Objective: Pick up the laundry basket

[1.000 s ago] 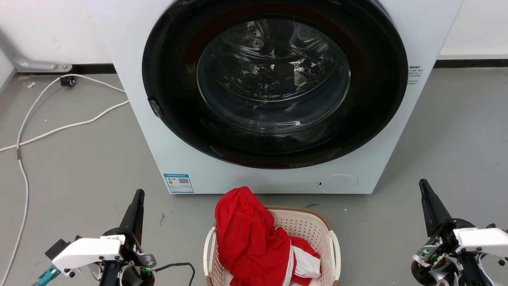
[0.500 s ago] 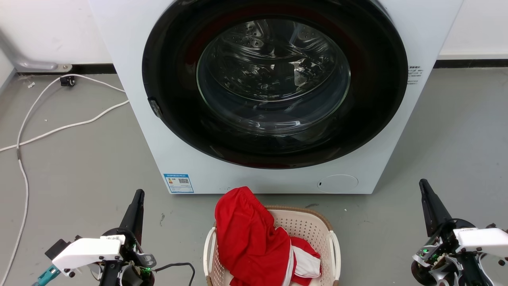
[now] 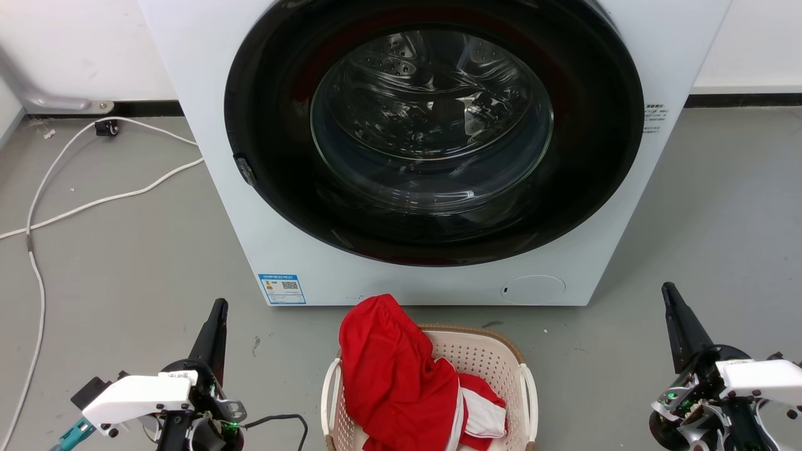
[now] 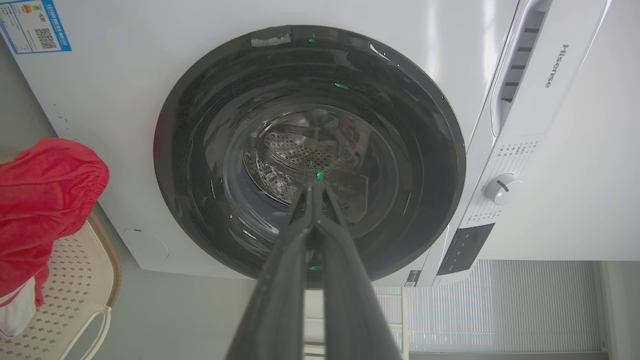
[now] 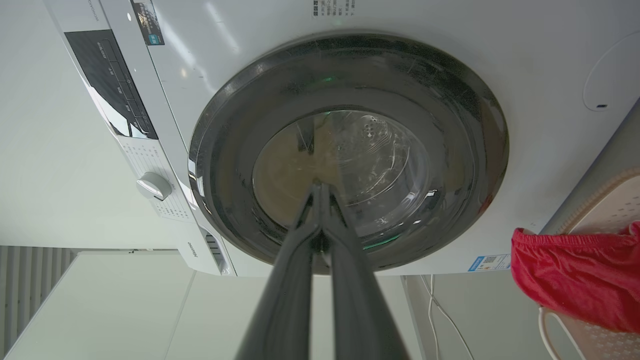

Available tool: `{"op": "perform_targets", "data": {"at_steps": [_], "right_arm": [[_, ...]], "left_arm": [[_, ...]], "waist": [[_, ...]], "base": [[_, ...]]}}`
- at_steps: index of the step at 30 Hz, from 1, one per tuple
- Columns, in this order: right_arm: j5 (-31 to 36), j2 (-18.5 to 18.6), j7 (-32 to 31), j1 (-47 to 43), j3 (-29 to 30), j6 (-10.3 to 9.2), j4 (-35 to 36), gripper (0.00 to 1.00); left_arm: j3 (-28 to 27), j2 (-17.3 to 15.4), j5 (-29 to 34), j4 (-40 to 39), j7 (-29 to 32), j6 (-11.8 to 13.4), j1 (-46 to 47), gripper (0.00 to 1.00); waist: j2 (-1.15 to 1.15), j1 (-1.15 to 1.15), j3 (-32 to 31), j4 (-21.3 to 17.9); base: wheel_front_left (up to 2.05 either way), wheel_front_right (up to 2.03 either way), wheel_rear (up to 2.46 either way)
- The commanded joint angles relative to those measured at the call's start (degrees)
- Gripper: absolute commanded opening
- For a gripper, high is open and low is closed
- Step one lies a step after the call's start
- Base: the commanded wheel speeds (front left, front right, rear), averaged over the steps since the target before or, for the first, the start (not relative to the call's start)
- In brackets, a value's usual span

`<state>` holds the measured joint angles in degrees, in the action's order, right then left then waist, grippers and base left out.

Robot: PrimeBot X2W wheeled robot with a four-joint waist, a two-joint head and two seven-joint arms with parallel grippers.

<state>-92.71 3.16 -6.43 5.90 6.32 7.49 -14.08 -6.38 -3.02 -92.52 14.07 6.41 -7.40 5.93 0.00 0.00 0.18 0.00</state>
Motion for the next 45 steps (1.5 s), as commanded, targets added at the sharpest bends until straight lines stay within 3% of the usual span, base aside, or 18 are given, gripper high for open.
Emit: {"op": "perform_targets", "data": {"at_steps": [1, 7, 8, 19, 31, 39, 45], "right_arm": [[0.33, -0.21, -0.12, 0.64, 0.1, 0.0, -0.07, 0.0], [0.35, -0.21, -0.13, 0.65, 0.12, 0.0, -0.07, 0.0], [0.01, -0.02, -0.01, 0.0, 0.03, 0.0, 0.0, 1.0], [2.44, -0.16, 2.39, -2.16, -0.48, 0.0, 0.08, 1.0], [9.8, -0.16, 5.55, -3.15, 1.04, 0.0, 1.05, 1.0], [17.81, -0.17, 7.21, -3.27, 1.53, 0.0, 1.9, 1.0], [28.76, -0.17, 8.54, -3.59, 1.49, 0.0, 4.72, 1.0]], "left_arm": [[-0.19, 0.02, 0.01, 0.08, 0.18, -0.25, 0.61, 0.0], [-0.21, 0.04, 0.04, 0.08, 0.2, -0.25, 0.61, 0.0], [-0.02, 0.01, 0.0, 0.0, 0.0, 0.0, 0.01, 1.0], [0.57, 0.19, 1.72, -0.34, -2.41, 0.05, -2.11, 1.0], [-1.57, 0.17, 6.13, -0.73, -5.55, 0.02, -3.34, 1.0], [-3.72, 0.15, 12.03, -1.26, -7.22, 0.0, -3.55, 1.0], [-5.5, 0.15, 18.11, -2.94, -8.51, 0.73, -3.26, 1.0]], "waist": [[0.0, 0.0, 0.0, 0.0], [0.0, 0.0, 0.0, 0.0], [0.0, 0.0, 0.0, 0.0], [0.0, 0.0, 0.05, -0.11], [0.0, 0.0, 0.13, -0.26], [0.0, 0.0, 0.25, -0.26], [0.0, 0.0, 0.5, -0.12]], "base": [[0.0, 0.0, 0.0], [0.0, 0.0, 0.0], [0.0, 0.0, 0.0], [0.0, 0.0, 0.0], [0.0, 0.0, 0.0], [0.0, 0.0, 0.0], [0.0, 0.0, 0.0]]}}
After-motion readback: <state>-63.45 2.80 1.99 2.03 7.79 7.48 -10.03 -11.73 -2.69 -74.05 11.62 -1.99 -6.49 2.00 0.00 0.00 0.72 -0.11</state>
